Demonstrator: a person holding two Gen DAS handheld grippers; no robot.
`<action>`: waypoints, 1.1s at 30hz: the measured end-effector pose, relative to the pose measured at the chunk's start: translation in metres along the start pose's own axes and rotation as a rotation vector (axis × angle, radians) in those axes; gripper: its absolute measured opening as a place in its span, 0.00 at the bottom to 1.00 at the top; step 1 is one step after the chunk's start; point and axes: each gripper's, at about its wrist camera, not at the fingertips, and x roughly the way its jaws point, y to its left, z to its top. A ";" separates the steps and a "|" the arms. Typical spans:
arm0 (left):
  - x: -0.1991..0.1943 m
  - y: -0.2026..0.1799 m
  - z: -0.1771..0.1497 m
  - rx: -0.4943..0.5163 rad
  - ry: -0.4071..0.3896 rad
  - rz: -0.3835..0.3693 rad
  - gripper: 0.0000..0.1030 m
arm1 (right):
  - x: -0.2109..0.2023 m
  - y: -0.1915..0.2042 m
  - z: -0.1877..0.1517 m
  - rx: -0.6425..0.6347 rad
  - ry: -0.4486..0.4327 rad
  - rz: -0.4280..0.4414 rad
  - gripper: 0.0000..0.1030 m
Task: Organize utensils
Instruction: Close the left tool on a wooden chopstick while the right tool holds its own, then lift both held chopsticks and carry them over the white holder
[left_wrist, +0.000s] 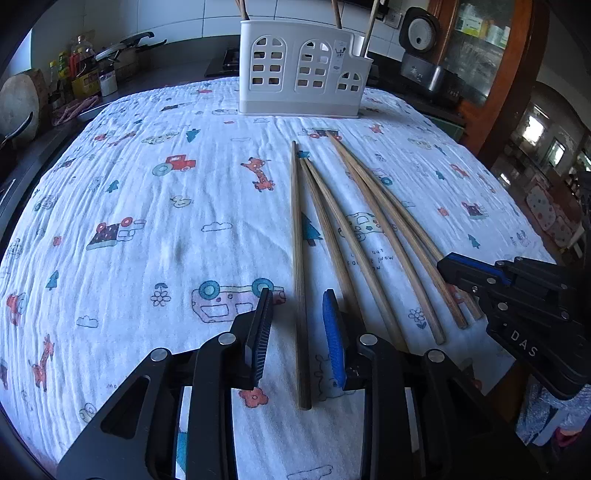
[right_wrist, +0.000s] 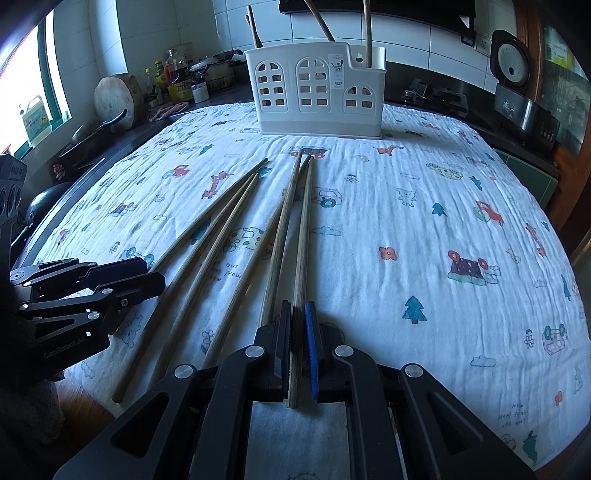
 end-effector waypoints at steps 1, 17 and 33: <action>0.000 -0.001 0.000 0.006 0.001 0.005 0.26 | 0.000 0.000 0.000 0.001 0.000 0.001 0.07; -0.002 0.002 0.005 0.054 0.011 0.020 0.05 | -0.007 -0.001 0.002 -0.001 -0.015 -0.004 0.07; -0.071 0.012 0.059 0.039 -0.175 -0.076 0.05 | -0.063 -0.007 0.047 -0.014 -0.185 0.022 0.07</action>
